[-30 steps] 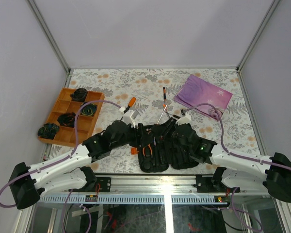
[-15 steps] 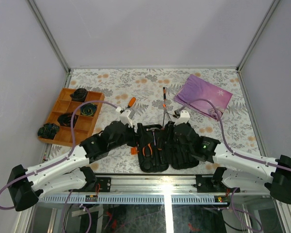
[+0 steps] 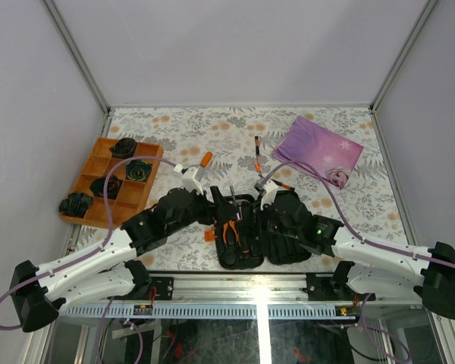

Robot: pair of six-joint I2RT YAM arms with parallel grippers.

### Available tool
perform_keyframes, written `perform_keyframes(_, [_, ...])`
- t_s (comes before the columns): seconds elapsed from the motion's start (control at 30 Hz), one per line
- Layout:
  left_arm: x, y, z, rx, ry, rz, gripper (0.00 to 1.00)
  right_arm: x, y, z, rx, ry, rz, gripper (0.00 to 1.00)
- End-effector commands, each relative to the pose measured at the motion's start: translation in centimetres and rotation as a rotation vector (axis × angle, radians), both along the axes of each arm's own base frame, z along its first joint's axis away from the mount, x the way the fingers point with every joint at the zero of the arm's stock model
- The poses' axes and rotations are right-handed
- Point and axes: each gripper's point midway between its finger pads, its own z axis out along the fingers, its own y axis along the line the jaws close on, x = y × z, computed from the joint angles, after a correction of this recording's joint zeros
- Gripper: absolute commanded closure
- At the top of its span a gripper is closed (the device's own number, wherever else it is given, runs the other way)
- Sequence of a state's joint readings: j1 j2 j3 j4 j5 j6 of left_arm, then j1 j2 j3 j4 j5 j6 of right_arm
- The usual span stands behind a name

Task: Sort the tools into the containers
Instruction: Pick up the screwdriver from the center of the board.

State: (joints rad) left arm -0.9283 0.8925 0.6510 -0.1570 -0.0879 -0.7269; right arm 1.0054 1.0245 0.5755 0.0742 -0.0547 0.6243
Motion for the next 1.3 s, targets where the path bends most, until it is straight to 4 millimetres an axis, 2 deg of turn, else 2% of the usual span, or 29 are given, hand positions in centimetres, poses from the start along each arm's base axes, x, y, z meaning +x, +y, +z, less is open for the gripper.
perform_keyframes(0.0, [1.5, -0.8, 3.2, -0.089, -0.059, 0.047, 0.23, -1.5, 3.1, 4.0, 0.158, -0.05, 0.176, 1.0])
perform_keyframes(0.13, [1.5, -1.0, 2.3, -0.082, -0.036, 0.049, 0.33, -2.0, 4.0, 5.0, 0.205, -0.047, 0.221, 1.0])
perform_keyframes(0.27, [1.4, -1.0, 1.6, -0.08, -0.019, 0.048, 0.46, -2.0, 4.1, 5.6, 0.226, -0.055, 0.219, 1.0])
perform_keyframes(0.33, [1.4, -1.0, 1.5, -0.078, -0.014, 0.047, 0.55, -1.9, 4.1, 5.9, 0.238, -0.061, 0.213, 1.0])
perform_keyframes(0.6, [1.1, -1.2, 1.8, -0.089, -0.019, 0.03, 0.86, -1.0, 3.4, 5.2, 0.202, -0.065, 0.148, 0.99])
perform_keyframes(0.7, [1.0, -1.1, 2.0, -0.095, -0.027, 0.027, 0.98, -0.8, 3.2, 5.1, 0.193, -0.068, 0.133, 0.95])
perform_keyframes(0.77, [1.0, -1.0, 2.1, -0.098, -0.029, 0.028, 1.0, -0.8, 3.0, 5.2, 0.191, -0.071, 0.129, 0.87])
perform_keyframes(0.87, [1.0, -1.0, 2.2, -0.103, -0.03, 0.034, 1.0, -0.8, 2.8, 5.0, 0.192, -0.07, 0.119, 0.68])
perform_keyframes(0.93, [1.1, -0.9, 2.3, -0.104, -0.03, 0.039, 1.0, -0.9, 2.8, 4.9, 0.199, -0.061, 0.116, 0.59])
perform_keyframes(1.1, [1.2, -0.7, 2.4, -0.106, -0.03, 0.057, 1.0, -1.4, 3.1, 4.1, 0.224, -0.02, 0.128, 0.44])
perform_keyframes(1.27, [1.4, -0.4, 2.7, -0.113, -0.031, 0.076, 1.0, -1.9, 3.4, 2.8, 0.235, 0.027, 0.14, 0.38])
